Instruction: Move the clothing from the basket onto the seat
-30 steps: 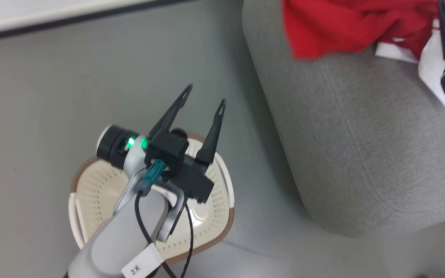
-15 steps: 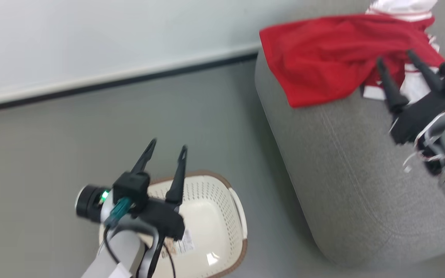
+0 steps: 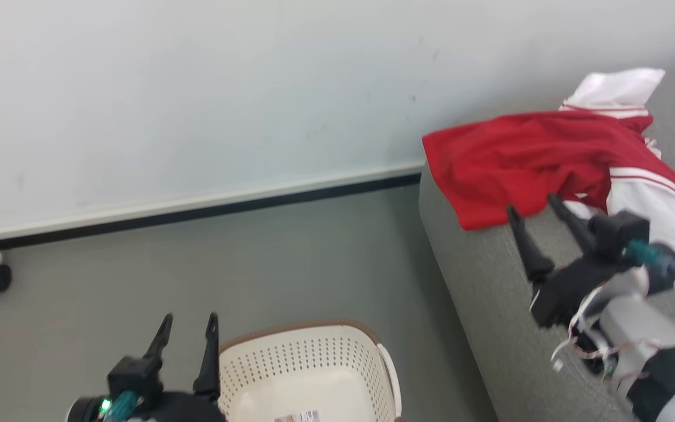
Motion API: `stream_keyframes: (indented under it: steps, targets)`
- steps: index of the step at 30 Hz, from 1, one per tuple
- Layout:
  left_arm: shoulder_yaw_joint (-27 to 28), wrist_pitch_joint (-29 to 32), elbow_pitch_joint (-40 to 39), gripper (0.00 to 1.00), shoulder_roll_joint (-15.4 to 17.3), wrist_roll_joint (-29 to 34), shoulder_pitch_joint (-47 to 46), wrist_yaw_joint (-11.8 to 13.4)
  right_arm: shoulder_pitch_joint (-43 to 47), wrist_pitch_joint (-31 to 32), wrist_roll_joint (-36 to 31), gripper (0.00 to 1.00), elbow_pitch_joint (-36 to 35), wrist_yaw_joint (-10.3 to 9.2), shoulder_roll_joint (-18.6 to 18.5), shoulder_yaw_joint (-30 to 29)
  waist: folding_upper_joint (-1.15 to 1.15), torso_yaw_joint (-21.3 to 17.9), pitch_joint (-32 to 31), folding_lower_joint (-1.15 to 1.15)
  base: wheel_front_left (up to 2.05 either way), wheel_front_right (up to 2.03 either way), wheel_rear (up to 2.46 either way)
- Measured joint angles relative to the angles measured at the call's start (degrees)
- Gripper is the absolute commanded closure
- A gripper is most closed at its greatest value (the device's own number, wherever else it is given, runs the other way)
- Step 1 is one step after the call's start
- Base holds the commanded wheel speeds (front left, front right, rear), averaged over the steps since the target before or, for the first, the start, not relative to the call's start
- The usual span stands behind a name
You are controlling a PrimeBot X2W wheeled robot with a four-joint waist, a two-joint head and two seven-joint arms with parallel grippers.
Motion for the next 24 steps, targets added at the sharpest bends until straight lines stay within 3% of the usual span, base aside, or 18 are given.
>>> stream_keyframes:
  steps: [6,9,24]
  targets:
    - [3.96,-0.29,-4.93,0.0,0.69,0.58,6.31,0.0,9.11,0.01,-0.01,0.0,-7.28,-4.45,0.86,-1.0,0.0,1.74,-3.96,0.0,0.0,0.0,0.0]
    - [5.41,-0.3,-7.17,0.0,0.79,1.21,9.55,0.0,12.51,0.0,-0.56,0.0,-11.22,-5.64,0.83,-1.72,0.0,2.48,-5.23,0.0,0.0,0.0,0.0]
    - [11.03,-0.31,-15.28,0.0,-2.27,4.37,17.55,0.0,26.59,0.0,-3.98,0.0,-23.23,-7.27,-0.78,-9.59,0.01,2.67,-6.13,0.01,0.0,0.0,0.0]
